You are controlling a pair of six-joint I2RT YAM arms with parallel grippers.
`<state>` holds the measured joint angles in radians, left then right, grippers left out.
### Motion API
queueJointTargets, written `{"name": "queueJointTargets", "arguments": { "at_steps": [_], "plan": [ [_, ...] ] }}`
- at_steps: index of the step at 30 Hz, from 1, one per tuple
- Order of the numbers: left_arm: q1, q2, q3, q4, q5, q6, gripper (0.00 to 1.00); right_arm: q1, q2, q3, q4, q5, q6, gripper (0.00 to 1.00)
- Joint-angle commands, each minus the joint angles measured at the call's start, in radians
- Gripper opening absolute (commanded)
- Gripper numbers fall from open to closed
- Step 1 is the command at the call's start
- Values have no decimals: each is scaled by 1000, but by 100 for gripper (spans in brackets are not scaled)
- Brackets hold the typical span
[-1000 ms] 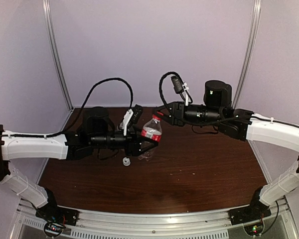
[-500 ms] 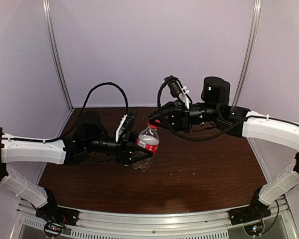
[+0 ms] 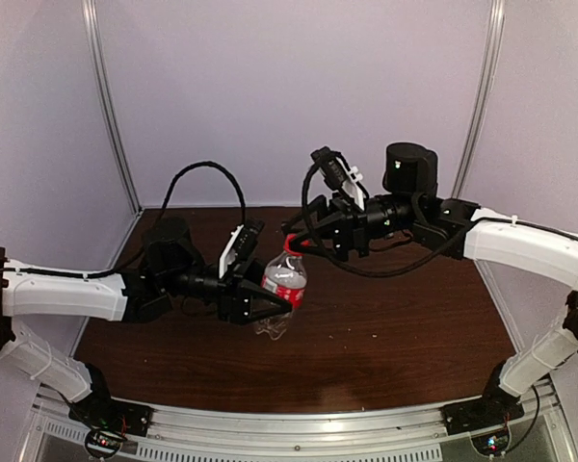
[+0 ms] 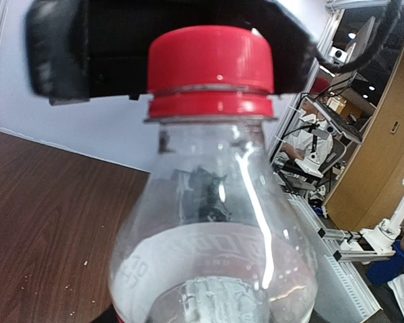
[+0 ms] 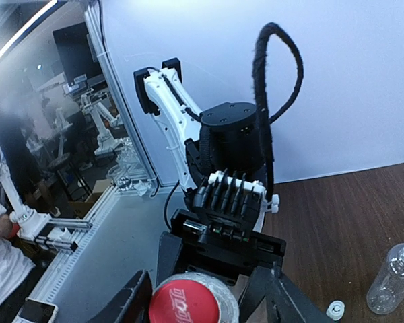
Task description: Unscrew the bottle caps
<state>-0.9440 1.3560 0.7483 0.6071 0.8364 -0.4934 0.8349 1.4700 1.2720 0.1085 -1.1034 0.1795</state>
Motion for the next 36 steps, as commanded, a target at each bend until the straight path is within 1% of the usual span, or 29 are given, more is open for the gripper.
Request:
{"name": "queueJointTargets", "arguments": {
  "at_steps": [1,2,3,6,11,14,17,20,22,25,28,30,36],
  "plan": [
    [-11,-34,48,-37,-87,97,41,-3,-92,-12,-30,149,54,65],
    [-12,-33,56,-72,-112,107,41,0,-110,-17,-29,178,69,71],
    [-11,-34,65,-99,-140,115,41,2,-127,-20,-32,208,83,74],
    [-12,-37,74,-134,-216,125,41,8,-172,-26,-56,316,122,82],
    [-13,-32,99,-205,-360,132,41,24,-194,-17,-146,584,218,84],
    [-12,-28,104,-217,-414,133,42,48,-177,-11,-171,689,250,84],
    [-13,-24,120,-248,-447,133,42,69,-140,19,-215,758,254,84],
    [-13,-19,120,-247,-456,135,42,84,-111,28,-218,774,254,83],
    [-13,-17,127,-264,-463,138,42,89,-90,37,-221,775,257,81],
    [-13,-20,125,-264,-470,139,42,93,-71,42,-212,754,259,74],
    [-13,-14,130,-274,-476,147,42,93,-62,35,-195,740,263,64],
    [-14,-14,130,-276,-476,145,42,93,-57,35,-190,728,265,60],
    [-14,-7,129,-279,-477,149,42,95,-65,20,-152,721,267,59]
  ]
}}
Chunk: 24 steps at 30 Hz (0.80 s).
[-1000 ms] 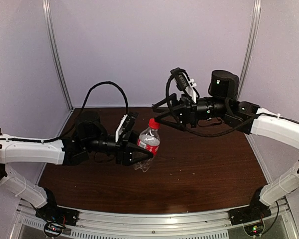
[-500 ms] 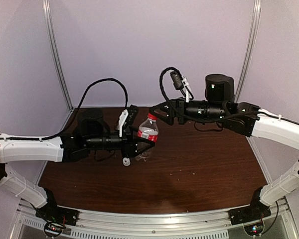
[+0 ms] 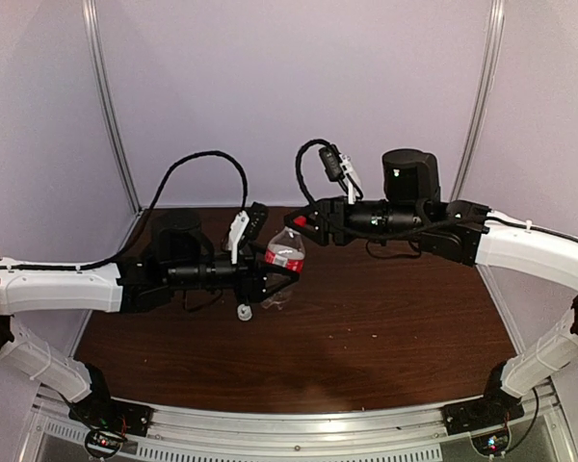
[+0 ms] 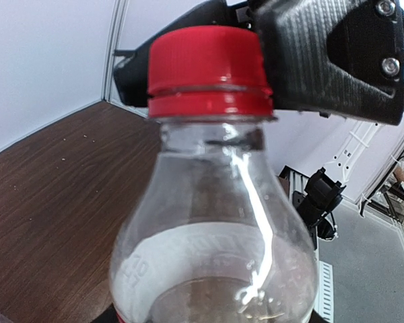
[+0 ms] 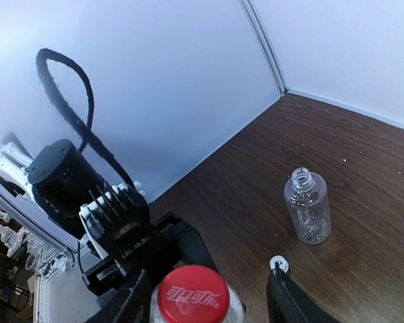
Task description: Unscrew the bottle caps
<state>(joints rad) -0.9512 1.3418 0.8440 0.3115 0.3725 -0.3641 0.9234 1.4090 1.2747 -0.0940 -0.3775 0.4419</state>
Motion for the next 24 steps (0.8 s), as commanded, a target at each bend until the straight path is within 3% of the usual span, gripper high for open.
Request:
{"name": "queueJointTargets", "arguments": {
  "at_steps": [1,13,24],
  "plan": [
    [-7,5,31,19,-11,19,42,6,-4,18,53,-7,4,59],
    [-5,9,34,19,-13,21,42,6,4,12,67,-30,1,30],
    [-6,-1,25,40,-8,29,42,0,-5,-17,91,-58,-21,13]
  ]
}}
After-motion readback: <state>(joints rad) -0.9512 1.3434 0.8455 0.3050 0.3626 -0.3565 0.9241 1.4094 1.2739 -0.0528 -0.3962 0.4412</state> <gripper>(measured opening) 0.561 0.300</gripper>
